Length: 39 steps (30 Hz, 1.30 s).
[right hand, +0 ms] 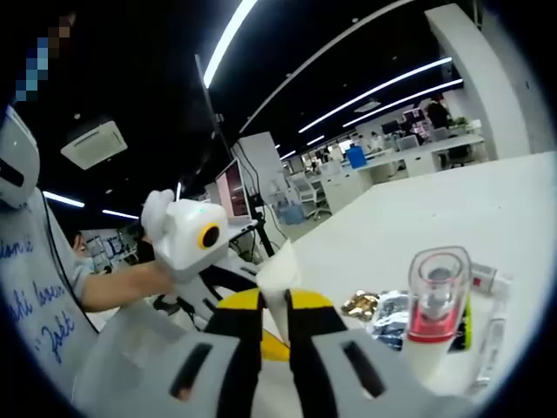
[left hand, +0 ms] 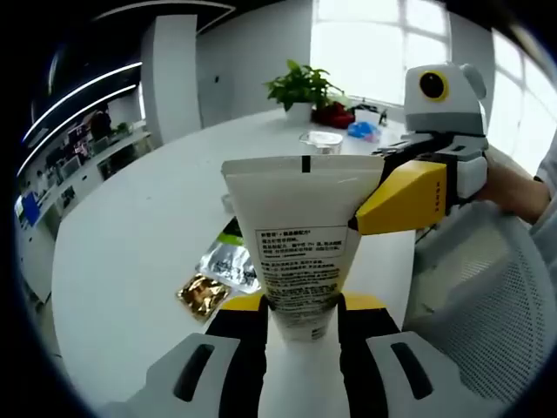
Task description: Arrange the skincare products in the storage area until every visible bottle or jar stands upright without overlapping.
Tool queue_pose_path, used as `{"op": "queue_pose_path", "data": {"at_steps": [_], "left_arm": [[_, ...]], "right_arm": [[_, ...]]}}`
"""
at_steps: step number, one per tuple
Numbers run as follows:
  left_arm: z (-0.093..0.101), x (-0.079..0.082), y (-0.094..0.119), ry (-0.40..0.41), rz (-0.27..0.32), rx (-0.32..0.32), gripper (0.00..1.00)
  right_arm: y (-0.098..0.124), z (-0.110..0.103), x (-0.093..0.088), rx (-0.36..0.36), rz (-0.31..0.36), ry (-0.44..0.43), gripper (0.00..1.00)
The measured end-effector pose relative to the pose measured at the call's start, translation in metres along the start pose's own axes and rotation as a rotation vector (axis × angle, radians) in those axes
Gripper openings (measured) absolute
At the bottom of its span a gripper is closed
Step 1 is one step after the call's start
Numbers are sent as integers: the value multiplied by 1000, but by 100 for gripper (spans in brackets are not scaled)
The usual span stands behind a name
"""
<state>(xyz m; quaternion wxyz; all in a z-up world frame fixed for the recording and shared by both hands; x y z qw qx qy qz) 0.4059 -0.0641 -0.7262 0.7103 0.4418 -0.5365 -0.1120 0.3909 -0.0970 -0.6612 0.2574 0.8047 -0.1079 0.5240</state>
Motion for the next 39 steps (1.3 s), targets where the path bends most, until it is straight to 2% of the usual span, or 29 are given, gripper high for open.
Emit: {"op": "queue_pose_path", "data": {"at_steps": [9, 11, 15, 18, 29, 32, 33, 39], "left_arm": [[0, -3, 2, -18, 11, 4, 29], [-2, -5, 2, -33, 1, 20, 33], [-3, -9, 3, -31, -10, 27, 33], [-5, -13, 5, -37, -24, 37, 35], [-7, -19, 24, 5, -14, 69, 34], [-4, -21, 29, 19, -10, 73, 34], [-3, -22, 30, 26, -9, 71, 33], [8, -25, 33, 55, -10, 57, 32]], "right_arm": [[-1, -2, 0, -5, 4, 37, 11], [-1, -3, -1, -3, 3, 44, 10], [-4, -1, -11, -34, -62, 82, 12], [-3, -2, -11, -28, -60, 81, 14], [-5, 7, -22, -72, -131, 97, 17], [-7, 10, -29, -97, -173, 113, 17], [-7, 13, -34, -110, -208, 111, 18], [-8, 11, -35, -104, -213, 125, 18]]}}
Point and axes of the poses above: the point that each gripper's makers call its tool centre point, and the gripper's own axes: y roughly backward along the fingers, z roughly to its right, x roughly out of its top, the point moved 2 cm from there along y, roughly backward along the fingers, and after that the axes turned 12 degrees about -z, right-handed, at the moved point
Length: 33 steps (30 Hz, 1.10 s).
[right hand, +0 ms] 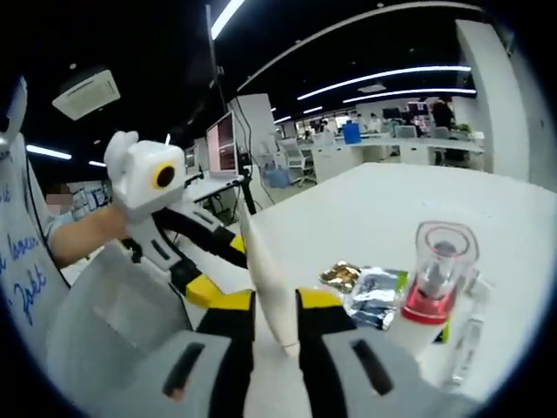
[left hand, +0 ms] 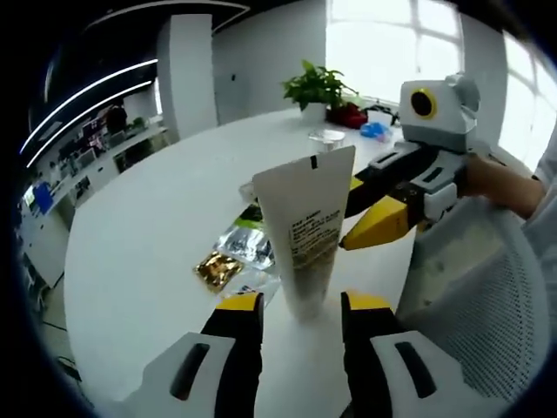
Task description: Arrange the skincare products in the storage area until every visible bottle or jar stands upright without overlapping.
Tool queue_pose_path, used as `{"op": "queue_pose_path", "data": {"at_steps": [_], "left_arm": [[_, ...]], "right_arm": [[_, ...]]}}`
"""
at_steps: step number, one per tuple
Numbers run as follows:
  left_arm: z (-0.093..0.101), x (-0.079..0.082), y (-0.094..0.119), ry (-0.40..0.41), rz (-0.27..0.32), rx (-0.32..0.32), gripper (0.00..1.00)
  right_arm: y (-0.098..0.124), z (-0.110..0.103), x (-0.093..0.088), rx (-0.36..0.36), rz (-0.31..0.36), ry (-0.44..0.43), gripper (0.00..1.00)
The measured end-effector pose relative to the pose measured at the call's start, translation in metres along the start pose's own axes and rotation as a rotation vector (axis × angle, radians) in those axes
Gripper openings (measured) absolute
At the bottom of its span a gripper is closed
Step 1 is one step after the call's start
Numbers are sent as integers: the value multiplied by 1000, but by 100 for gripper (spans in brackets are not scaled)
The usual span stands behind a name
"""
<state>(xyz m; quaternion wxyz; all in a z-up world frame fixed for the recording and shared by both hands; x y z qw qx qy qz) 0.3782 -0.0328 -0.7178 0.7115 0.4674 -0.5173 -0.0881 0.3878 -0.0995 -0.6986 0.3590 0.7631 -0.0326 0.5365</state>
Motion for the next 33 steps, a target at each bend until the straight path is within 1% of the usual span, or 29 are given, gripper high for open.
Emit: {"op": "queue_pose_path", "data": {"at_steps": [5, 7, 12, 16, 22, 29, 33], "left_arm": [[6, 1, 4, 16, -6, 1, 31], [9, 2, 5, 18, 0, -3, 30], [17, 2, 3, 13, -5, -20, 30], [19, 3, 2, 10, -4, -23, 30], [15, 4, -2, 2, -13, -22, 30], [12, 4, -3, -6, -21, -14, 31], [9, 3, -5, -12, -31, -7, 31]], "right_arm": [[0, 0, -1, 3, -7, -4, 18], [-1, 1, -2, -5, -15, 4, 18], [-2, -1, -4, 1, -24, 10, 19], [-2, -2, -4, 5, -24, 10, 19], [-2, -4, -3, 13, -23, 18, 18], [-3, -8, -3, 40, -24, 12, 17], [-5, -15, -4, 72, -30, 24, 16]]}}
Point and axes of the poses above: the point that each gripper's makers call its tool centre point, and the gripper's own axes: y roughly backward along the fingers, z roughly to its right, x roughly out of its top, the point moved 2 cm from there along y, roughly backward along the fingers, and after that the axes turned 12 degrees about -z, right-handed, at the moved point
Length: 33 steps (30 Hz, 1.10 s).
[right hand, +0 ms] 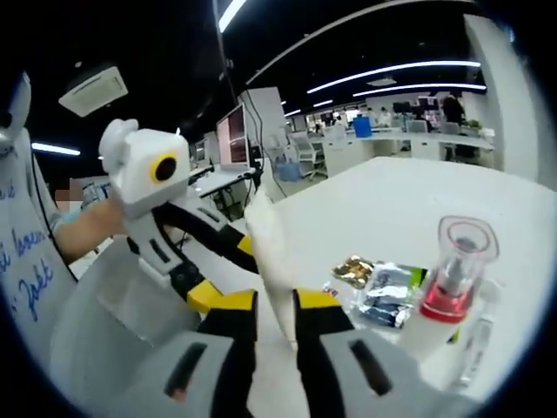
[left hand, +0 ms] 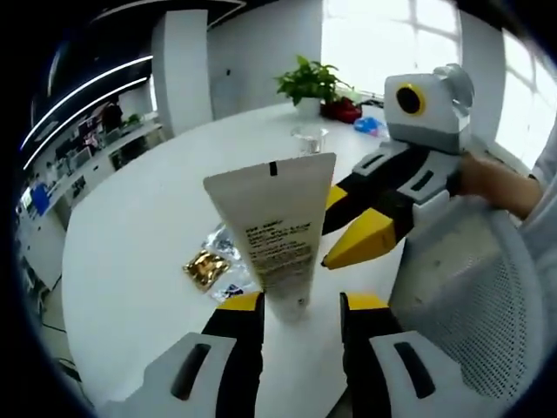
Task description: Arrange the skincare products in the storage area until every visible bottle or jar stands upright without overlapping.
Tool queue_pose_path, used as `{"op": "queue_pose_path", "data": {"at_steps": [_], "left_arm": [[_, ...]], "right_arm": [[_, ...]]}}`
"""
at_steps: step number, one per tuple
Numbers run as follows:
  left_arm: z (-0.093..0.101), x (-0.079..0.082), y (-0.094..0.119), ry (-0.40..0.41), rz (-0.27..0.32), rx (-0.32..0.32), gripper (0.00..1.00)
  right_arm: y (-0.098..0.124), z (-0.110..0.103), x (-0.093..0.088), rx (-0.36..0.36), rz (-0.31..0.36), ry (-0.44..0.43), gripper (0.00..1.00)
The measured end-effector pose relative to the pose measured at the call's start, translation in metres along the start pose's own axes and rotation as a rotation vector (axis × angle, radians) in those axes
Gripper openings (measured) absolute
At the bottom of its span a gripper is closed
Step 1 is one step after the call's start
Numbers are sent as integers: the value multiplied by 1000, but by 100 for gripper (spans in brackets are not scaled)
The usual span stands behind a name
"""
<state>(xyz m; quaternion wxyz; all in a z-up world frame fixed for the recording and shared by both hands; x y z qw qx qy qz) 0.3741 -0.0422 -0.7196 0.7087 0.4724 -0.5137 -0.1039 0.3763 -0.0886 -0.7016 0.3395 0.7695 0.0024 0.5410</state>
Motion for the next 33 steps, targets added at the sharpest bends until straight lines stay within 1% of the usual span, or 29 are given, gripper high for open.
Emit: {"op": "queue_pose_path", "data": {"at_steps": [6, 11, 14, 15, 19, 25, 30, 33], "left_arm": [[4, 3, -5, -17, -4, -15, 32], [4, 3, -8, -39, -11, -10, 34], [6, 5, -10, -43, -8, -21, 32], [7, 6, -10, -43, -5, -27, 30], [7, 7, -12, -52, -5, -20, 29], [1, 5, -11, -46, 0, -8, 20], [1, 6, -12, -46, 8, -15, 19], [4, 6, -12, -68, 14, -29, 19]], "right_arm": [[-3, -6, 0, 29, -9, 18, 18], [-4, -10, -1, 50, -13, 19, 16], [-5, -14, 2, 71, -4, 24, 13], [-5, -14, 2, 71, -3, 23, 13], [-4, -11, 2, 53, 0, 23, 14], [-4, -12, 2, 61, -1, 22, 13], [-2, -10, 2, 47, 3, 18, 15], [-1, -7, 2, 31, 8, 16, 17]]}}
Point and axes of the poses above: the point that each gripper's makers call its tool centre point, and the gripper's own axes: y roughly backward along the fingers, z roughly to its right, x roughly out of its top, the point moved 2 cm from there along y, roughly backward along the fingers, and after that the axes turned 12 degrees about -z, right-handed, at the moved point
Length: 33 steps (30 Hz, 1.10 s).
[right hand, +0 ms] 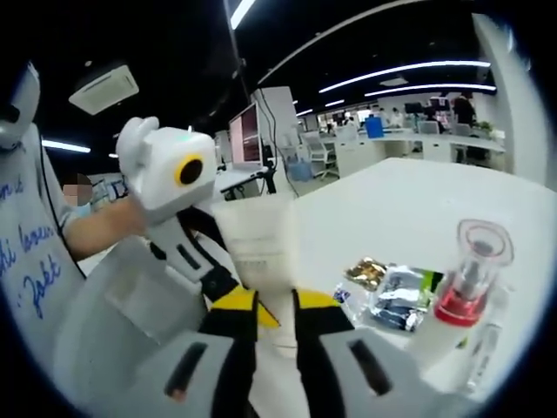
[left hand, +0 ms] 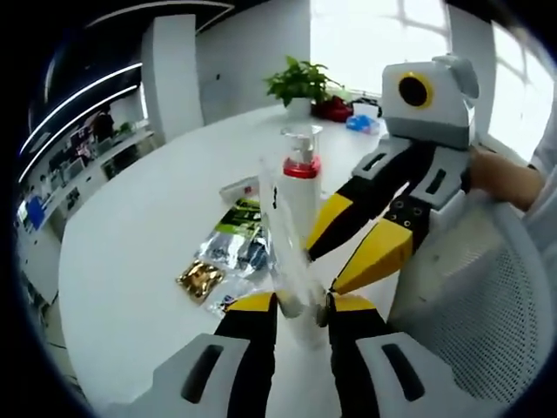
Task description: Arrange the skincare products in the storage area until every visible bottle or jar stands upright without overlapping.
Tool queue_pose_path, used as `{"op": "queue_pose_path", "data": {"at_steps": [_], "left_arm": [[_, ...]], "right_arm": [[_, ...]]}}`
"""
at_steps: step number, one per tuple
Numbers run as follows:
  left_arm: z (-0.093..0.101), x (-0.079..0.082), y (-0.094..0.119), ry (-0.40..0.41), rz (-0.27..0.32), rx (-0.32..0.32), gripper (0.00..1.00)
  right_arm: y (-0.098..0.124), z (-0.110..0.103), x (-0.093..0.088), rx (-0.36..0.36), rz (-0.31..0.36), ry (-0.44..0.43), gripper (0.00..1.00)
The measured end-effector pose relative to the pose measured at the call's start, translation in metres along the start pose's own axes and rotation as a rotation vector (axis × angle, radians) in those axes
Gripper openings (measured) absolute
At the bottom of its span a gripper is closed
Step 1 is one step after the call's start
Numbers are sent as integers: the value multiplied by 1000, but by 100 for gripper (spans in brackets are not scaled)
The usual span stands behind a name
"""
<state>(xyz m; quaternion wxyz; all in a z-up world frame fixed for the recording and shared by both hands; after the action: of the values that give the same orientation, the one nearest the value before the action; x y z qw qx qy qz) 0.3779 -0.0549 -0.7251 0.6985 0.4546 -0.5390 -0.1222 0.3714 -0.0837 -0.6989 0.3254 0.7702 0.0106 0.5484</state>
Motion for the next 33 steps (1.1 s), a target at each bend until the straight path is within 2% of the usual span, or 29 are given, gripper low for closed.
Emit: {"op": "queue_pose_path", "data": {"at_steps": [3, 7, 11, 15, 22, 33], "left_arm": [[0, -3, -2, -14, -21, -13, 15], [-1, -1, -2, -29, 0, -44, 15], [-1, -1, -2, -55, 8, -66, 14], [0, 1, -4, -81, 19, -87, 14], [-3, 8, -10, -111, 25, -107, 14], [-8, 19, -18, -172, 48, -147, 13]], "right_arm": [[2, 3, 1, -8, 6, -4, 21], [9, 8, 10, 9, 69, -45, 21], [15, 14, 10, -5, 54, -29, 21], [22, 13, 15, 20, 44, -5, 21], [29, 14, 24, 29, -14, 90, 21], [46, 27, 17, -17, -70, 119, 21]]}}
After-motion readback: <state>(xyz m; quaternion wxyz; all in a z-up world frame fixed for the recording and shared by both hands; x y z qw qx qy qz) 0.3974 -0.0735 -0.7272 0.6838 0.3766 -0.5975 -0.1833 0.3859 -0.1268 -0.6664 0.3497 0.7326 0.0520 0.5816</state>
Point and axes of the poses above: the point that each gripper's makers call its tool centre point, and the gripper's own axes: y roughly backward along the fingers, z roughly to its right, x roughly out of its top, the point moved 2 cm from there along y, roughly backward along the fingers, and after that the axes turned 12 degrees about -z, right-handed, at the moved point
